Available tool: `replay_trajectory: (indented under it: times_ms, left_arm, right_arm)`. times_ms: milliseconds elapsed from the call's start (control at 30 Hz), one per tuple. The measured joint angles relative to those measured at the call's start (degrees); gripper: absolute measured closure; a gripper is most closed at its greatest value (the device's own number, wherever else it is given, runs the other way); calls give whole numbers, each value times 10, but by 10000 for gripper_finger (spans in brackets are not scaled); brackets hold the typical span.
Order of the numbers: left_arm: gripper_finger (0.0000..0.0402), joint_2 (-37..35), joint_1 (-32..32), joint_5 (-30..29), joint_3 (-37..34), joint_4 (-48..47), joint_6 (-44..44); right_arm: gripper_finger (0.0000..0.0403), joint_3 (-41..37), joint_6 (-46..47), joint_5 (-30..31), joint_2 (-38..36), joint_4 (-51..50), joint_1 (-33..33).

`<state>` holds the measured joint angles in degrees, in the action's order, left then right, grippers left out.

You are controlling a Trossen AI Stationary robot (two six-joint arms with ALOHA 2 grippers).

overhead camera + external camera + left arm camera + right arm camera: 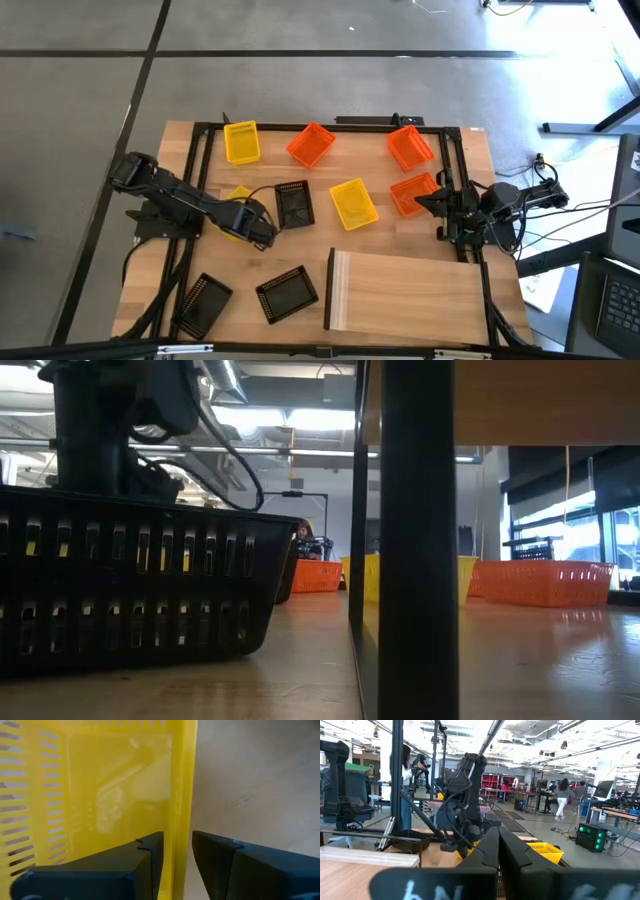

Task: Stack baskets on shelf by color
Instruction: Put the bottom left yellow bin on the shelf

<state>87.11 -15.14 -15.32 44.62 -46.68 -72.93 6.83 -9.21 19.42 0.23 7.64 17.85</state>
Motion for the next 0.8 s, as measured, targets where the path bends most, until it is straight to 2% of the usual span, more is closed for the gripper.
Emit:
replay_trajectory:
  times_ms: [167,400,600,800]
  left_arm:
    - [330,19,0,18,0,0,0]
    - [394,21,0,39,0,0,0]
    - [400,21,0,56,0,0,0]
    - [401,21,0,60,14,-2,7]
  right_arm:
    - [402,0,1,0,0,0,0]
    - [402,0,1,0,0,0,0]
    - [402,0,74,5,0,7,0]
    - [402,0,70,13,0,7,0]
